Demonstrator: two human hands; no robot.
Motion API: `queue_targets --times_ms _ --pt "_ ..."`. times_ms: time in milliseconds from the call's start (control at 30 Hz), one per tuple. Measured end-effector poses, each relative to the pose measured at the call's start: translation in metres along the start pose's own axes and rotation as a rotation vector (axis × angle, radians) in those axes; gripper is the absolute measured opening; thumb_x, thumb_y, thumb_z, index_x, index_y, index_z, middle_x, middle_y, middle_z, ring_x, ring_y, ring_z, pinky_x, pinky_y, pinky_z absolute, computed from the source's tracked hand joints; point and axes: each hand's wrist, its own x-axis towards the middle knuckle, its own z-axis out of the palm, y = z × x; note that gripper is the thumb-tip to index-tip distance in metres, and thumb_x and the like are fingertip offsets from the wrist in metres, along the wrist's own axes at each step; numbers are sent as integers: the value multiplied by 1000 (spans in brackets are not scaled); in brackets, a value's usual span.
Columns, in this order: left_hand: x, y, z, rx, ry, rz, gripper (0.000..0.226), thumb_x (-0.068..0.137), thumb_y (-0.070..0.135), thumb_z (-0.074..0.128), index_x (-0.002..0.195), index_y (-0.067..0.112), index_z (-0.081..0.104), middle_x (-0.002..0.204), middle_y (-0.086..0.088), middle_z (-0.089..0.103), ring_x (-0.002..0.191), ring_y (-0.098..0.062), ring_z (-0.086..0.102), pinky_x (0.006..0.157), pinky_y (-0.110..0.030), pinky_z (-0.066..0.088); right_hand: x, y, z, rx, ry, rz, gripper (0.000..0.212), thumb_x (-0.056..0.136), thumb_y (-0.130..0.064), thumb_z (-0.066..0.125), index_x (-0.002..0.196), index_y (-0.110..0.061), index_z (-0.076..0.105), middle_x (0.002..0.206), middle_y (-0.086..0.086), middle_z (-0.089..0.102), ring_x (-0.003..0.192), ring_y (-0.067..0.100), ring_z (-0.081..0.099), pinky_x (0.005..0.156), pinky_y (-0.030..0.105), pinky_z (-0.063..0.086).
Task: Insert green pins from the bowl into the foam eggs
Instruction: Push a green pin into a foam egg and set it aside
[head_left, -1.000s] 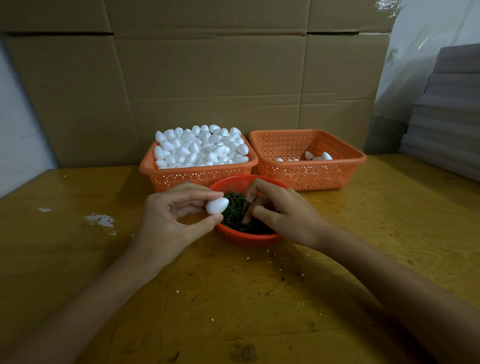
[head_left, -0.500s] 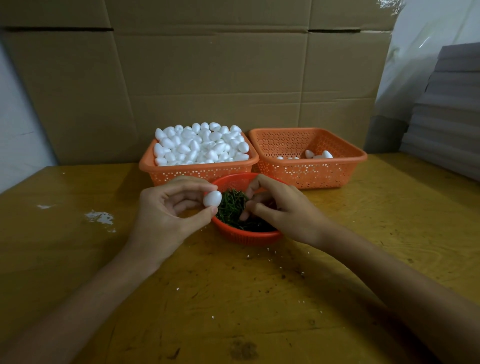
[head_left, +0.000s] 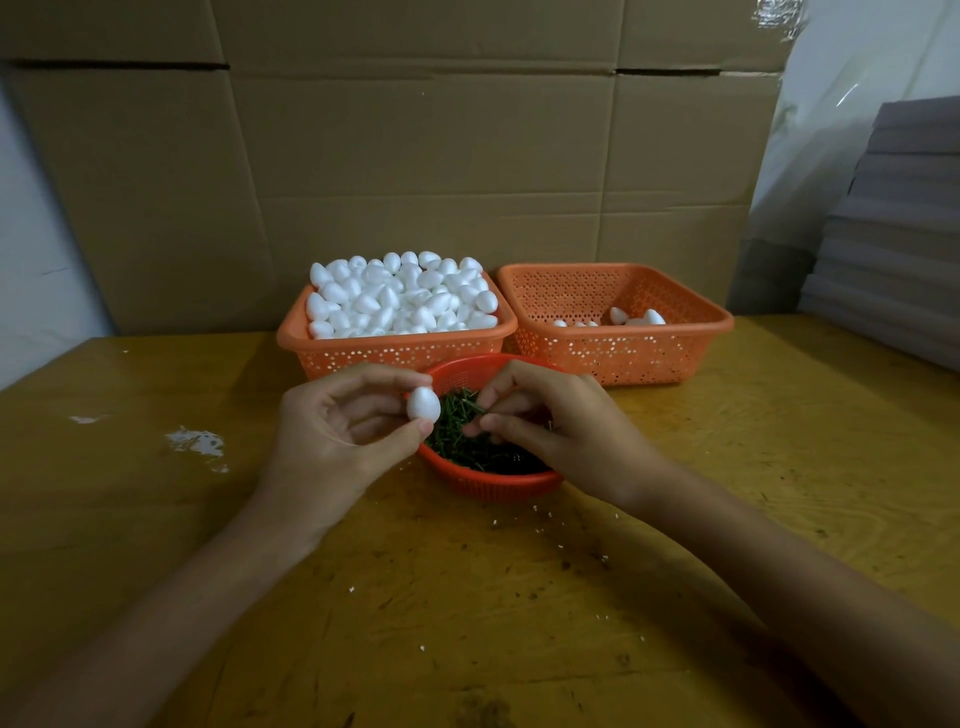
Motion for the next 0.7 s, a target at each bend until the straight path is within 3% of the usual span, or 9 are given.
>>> queue_targets --times_ms 133,300,400,567,700 --pt "-1 0 1 -38 8 -40 33 73 8 85 102 22 80 104 -7 81 95 -25 79 83 -31 64 0 -3 -2 -46 16 -8 9 97 -16 72 103 -16 66 97 -10 77 89 6 72 82 39 58" --pt "-1 -3 1 -70 15 -63 35 74 6 84 108 12 78 105 -12 80 95 -31 79 83 -37 65 0 -4 -6 -177 55 13 7 92 -18 74 96 -24 71 88 -8 60 85 11 58 75 34 49" --pt "-1 -3 1 -92 13 -73 36 76 6 83 112 8 75 106 -14 80 94 -33 79 79 -35 65 0 -4 -5 -124 46 20 12 91 -11 72 94 -21 69 81 -9 65 79 12 63 71 32 50" --pt "-1 -4 0 -128 14 -91 36 78 7 81 113 7 72 109 -15 79 96 -34 79 76 -33 65 0 0 -4 -57 24 -2 10 95 -10 71 98 -19 67 91 -12 76 88 7 73 77 30 57" --pt "0 -4 -1 -142 2 -93 35 80 7 79 115 8 70 112 -15 78 98 -34 79 76 -34 65 2 3 -4 26 38 -25 5 98 -14 71 102 -13 69 95 -11 80 83 6 76 78 25 60"
